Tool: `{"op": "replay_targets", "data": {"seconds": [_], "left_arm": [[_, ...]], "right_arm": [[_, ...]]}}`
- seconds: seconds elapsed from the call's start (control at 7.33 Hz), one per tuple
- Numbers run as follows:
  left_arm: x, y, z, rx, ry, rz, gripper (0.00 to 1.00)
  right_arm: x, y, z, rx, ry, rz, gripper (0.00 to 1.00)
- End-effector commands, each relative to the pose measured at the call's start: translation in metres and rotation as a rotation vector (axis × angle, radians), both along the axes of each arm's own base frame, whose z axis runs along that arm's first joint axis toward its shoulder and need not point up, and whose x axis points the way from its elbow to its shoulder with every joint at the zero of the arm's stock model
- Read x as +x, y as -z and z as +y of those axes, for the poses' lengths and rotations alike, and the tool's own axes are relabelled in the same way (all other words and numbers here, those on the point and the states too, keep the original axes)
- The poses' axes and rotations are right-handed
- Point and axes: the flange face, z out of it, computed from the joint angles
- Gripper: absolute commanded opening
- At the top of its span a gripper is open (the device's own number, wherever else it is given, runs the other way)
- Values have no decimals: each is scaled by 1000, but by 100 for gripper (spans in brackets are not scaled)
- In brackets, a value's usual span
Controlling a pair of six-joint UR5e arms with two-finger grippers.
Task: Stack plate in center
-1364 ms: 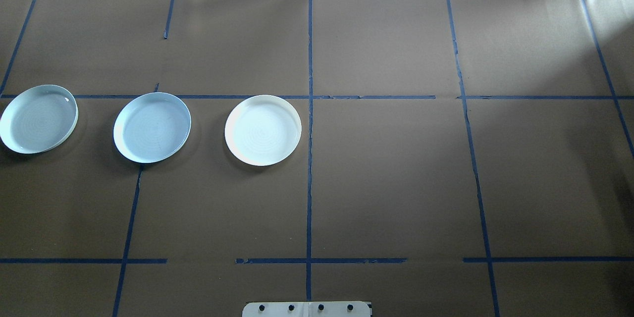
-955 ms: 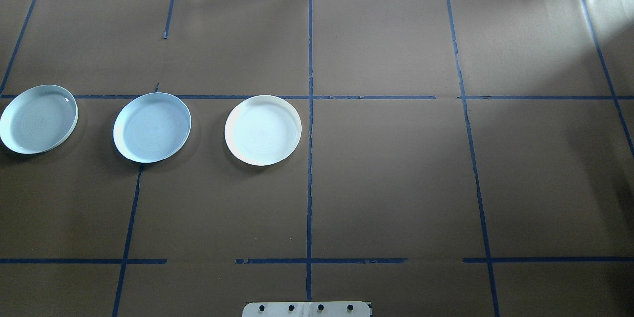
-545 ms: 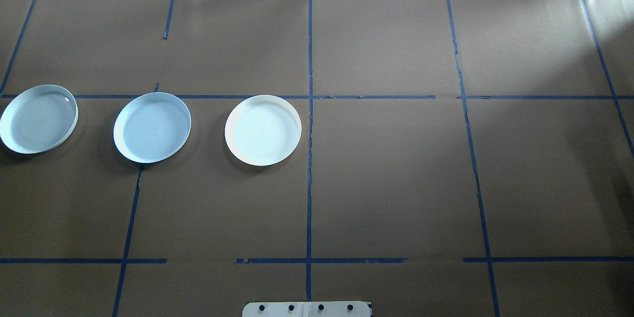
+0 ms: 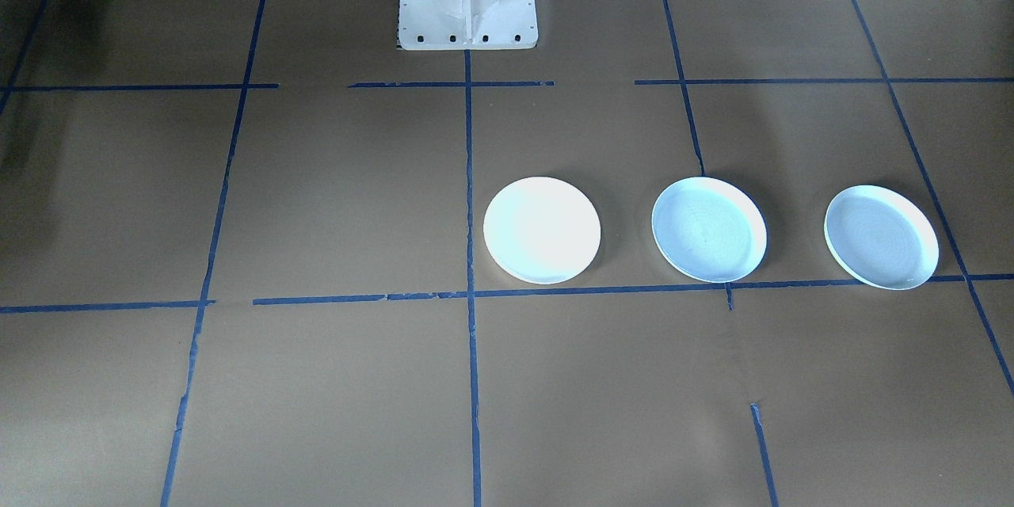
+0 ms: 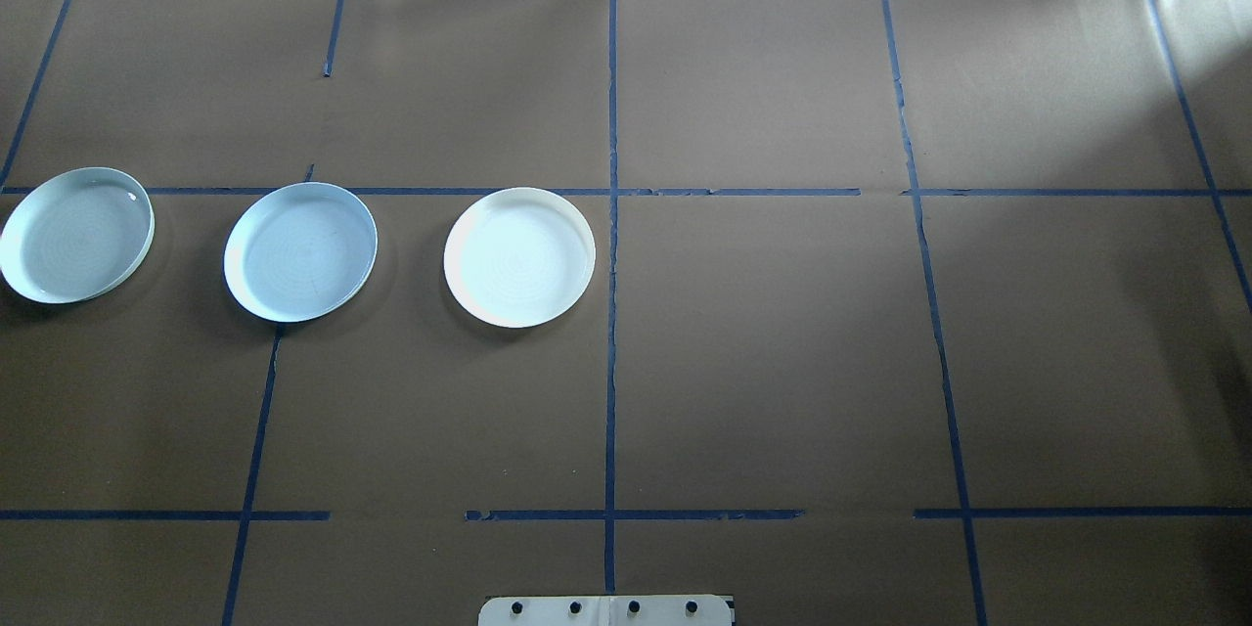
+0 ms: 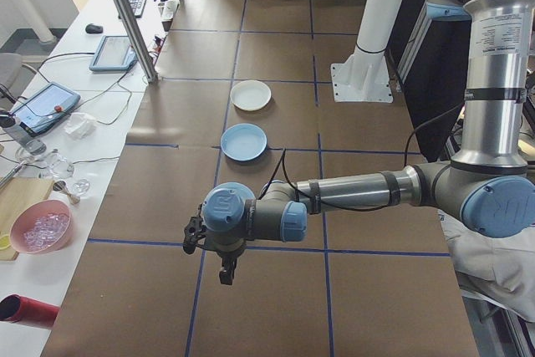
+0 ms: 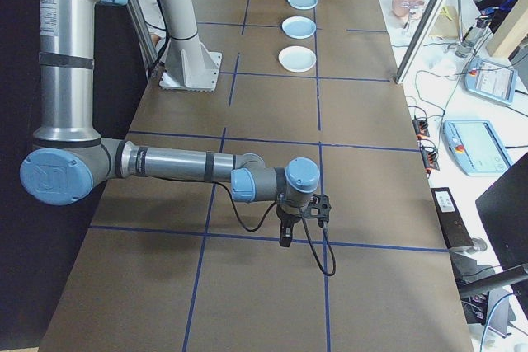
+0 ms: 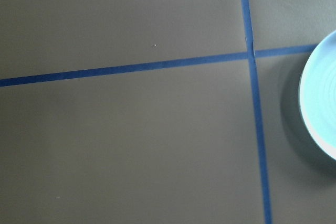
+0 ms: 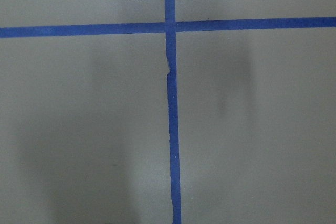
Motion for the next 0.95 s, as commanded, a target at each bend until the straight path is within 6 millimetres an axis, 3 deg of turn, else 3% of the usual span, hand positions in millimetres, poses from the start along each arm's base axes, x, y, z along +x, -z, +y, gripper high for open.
{"op": "replay_targets", "data": {"seconds": [0.0,0.14,0.27,0.41,0.68,0.82], "left_arm": [[58,17,-7,57,-77,17,99],[80,-3,-4,79,-121,25,99],[82,-31,1,73,-121,25,99],[90,-29,-3,29,-83,37,99],[135,-22,-44,-7,-105,45,99],[139,-16,-51,12,-108,27,99]], "right_arm": [[0,0,0,0,0,0,100],[0,0,0,0,0,0,100],[0,0,0,0,0,0,100],[0,0,0,0,0,0,100],[0,0,0,0,0,0,100],[0,1,-1,2,0,0,100]]}}
